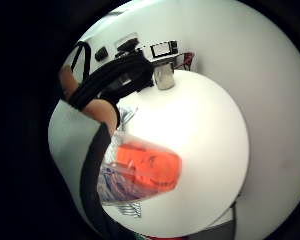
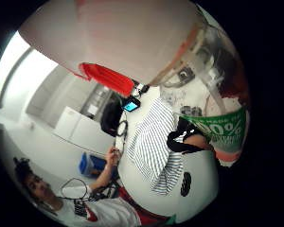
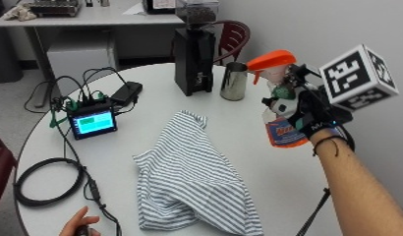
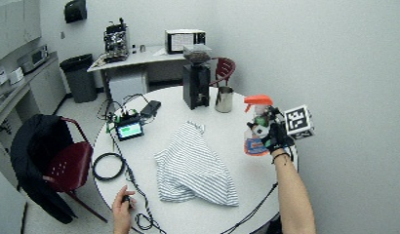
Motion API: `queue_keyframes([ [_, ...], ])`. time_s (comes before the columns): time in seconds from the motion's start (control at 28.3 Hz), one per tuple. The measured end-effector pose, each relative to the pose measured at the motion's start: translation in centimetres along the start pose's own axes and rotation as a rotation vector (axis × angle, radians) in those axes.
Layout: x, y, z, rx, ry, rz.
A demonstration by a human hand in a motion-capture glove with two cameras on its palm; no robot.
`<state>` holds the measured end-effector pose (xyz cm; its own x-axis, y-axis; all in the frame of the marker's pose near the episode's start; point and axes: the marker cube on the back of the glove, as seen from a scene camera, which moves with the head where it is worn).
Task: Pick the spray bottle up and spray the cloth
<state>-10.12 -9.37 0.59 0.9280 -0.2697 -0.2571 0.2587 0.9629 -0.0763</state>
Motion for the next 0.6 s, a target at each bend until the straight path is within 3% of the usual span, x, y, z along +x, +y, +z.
queue_keyframes([
  [0.28, -5.8, -0.4, 3.0, -0.299, 0.521, -0.235],
  [0.46, -4.1, 2.1, 7.2, -0.449, 0.622, -0.278],
  [0.6, -4.7, 0.9, 5.7, -0.428, 0.658, -0.292],
])
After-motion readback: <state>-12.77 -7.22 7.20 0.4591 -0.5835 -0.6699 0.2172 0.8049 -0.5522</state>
